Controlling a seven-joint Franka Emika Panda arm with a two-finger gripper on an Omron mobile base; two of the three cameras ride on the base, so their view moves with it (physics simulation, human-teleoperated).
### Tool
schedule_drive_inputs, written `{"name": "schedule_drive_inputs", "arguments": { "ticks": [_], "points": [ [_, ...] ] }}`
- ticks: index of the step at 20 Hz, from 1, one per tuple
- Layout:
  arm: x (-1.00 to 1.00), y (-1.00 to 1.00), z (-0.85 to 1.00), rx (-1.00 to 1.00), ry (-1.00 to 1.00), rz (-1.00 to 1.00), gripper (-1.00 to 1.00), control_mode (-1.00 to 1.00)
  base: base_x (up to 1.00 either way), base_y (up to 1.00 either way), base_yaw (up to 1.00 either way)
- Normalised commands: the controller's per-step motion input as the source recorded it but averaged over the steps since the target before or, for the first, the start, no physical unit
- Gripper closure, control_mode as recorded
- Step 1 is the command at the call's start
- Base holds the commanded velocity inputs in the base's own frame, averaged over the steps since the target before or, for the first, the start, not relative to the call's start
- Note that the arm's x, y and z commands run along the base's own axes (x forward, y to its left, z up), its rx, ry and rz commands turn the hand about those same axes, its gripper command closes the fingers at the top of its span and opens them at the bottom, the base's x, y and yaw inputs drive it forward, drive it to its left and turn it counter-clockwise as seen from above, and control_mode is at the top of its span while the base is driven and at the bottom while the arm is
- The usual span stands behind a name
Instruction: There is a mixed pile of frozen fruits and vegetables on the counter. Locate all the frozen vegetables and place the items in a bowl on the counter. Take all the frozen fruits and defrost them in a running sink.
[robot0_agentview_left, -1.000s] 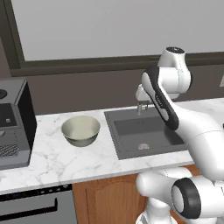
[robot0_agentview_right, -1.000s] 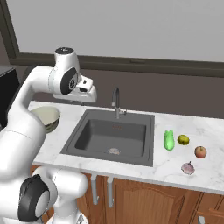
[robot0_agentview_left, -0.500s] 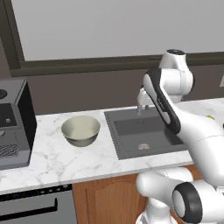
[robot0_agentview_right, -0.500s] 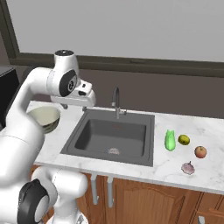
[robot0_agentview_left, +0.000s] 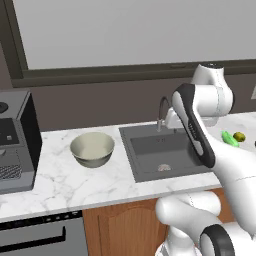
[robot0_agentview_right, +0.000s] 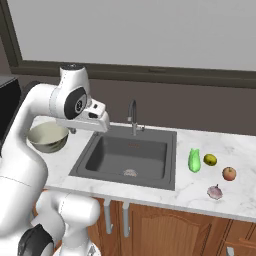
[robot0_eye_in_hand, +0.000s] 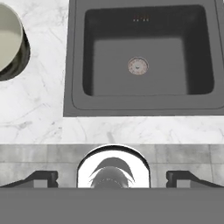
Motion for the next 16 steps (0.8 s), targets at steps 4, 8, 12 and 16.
{"name": "schedule_drive_inputs", "arguments": {
  "ticks": [4, 8, 12, 16],
  "points": [
    [-0.07, -0.34, 0.00, 0.00, 0.00, -0.02, -1.00, -1.00, 0.00, 0.00, 0.00],
    [0.00, -0.39, 0.00, 0.00, 0.01, -0.04, -1.00, -1.00, 0.00, 0.00, 0.00],
    [0.00, -0.41, 0.00, 0.00, 0.01, -0.04, -1.00, -1.00, 0.00, 0.00, 0.00],
    [0.03, -0.42, -0.03, 0.00, 0.03, -0.03, -1.00, -1.00, 0.00, 0.00, 0.00]
  ]
}}
